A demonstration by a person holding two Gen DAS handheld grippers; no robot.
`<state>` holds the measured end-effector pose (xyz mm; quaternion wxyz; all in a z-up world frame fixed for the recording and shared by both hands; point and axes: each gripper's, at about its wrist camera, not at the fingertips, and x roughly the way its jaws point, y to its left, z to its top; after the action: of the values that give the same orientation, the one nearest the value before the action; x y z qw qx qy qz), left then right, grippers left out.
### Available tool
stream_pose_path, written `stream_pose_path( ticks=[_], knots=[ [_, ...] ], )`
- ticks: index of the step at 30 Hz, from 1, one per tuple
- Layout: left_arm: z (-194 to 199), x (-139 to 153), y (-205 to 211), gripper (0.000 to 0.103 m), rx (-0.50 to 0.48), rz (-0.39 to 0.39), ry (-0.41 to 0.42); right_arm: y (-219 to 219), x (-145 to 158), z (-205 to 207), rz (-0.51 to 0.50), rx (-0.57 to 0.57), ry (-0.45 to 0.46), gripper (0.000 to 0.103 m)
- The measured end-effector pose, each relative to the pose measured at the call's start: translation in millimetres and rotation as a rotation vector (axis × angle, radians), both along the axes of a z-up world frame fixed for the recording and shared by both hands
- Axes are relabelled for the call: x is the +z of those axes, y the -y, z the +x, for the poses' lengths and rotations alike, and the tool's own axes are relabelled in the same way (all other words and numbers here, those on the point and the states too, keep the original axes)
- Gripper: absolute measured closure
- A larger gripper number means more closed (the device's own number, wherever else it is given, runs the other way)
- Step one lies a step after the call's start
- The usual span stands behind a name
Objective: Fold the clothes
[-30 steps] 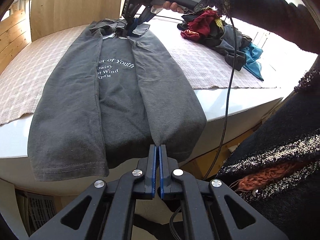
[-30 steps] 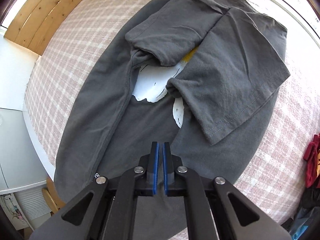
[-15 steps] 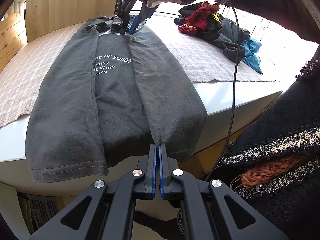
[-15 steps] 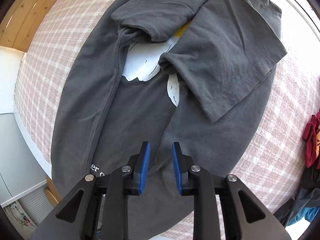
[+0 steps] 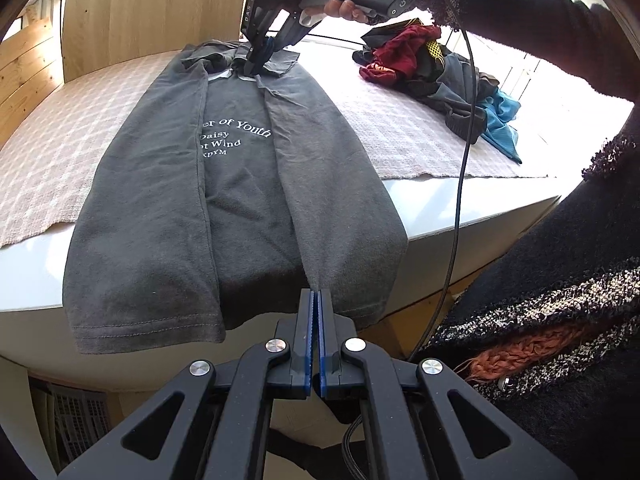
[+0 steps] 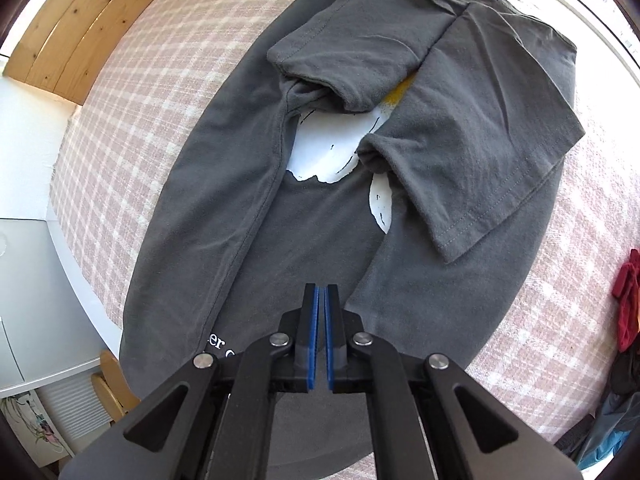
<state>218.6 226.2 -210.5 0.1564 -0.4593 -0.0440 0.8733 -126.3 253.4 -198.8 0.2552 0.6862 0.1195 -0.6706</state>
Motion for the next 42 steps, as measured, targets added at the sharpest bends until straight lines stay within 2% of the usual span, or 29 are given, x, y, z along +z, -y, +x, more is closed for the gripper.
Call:
stream_pose_path(
  ticks=[6,9,12,16,17,18,21,28,34,37,40,42],
  knots=[
    [-1,-3,-5,0.102,-0.018,0.001,0.008,1,-15,8,0.14,-0.005,0.053,0.093],
    [-2,-4,-4,0.102,-0.016,0.004,0.01,2,-23,16,0.204,-0.003,0.082,0.079],
    [-2,-3,-3,0.102,-0.015,0.003,0.007,1,-31,25,0.245,0.022,0.081,0.078],
    [-3,-3,-2,0.102,-0.016,-0.003,0.007,-5,-30,29,0.216,0.019,0.082,0.08],
    [-3,-3,-3,0.102,-0.019,-0.001,0.005,-7,-29,30,0.209,0.03,0.082,0.084],
    [-2,-2,-3,0.102,-0.023,0.0,0.002,-8,-28,32,0.203,0.042,0.082,0.097],
    [0,2,-4,0.102,-0.025,0.003,-0.014,-18,-19,32,0.151,0.031,0.099,0.098],
    [4,7,3,0.102,0.002,0.027,-0.021,-20,1,40,0.064,0.015,0.096,0.098],
    [-2,-14,9,0.102,0.019,0.019,0.042,-12,-16,52,0.114,0.041,0.077,0.094],
    [-2,-26,13,0.101,0.038,0.013,0.082,-10,-5,60,0.099,0.079,0.054,0.088],
    [13,-26,20,0.101,0.048,-0.002,0.11,-25,25,70,0.008,0.079,0.006,0.088],
    [28,-16,33,0.101,0.07,-0.006,0.108,-50,53,81,-0.121,0.059,-0.018,0.088]
  ],
)
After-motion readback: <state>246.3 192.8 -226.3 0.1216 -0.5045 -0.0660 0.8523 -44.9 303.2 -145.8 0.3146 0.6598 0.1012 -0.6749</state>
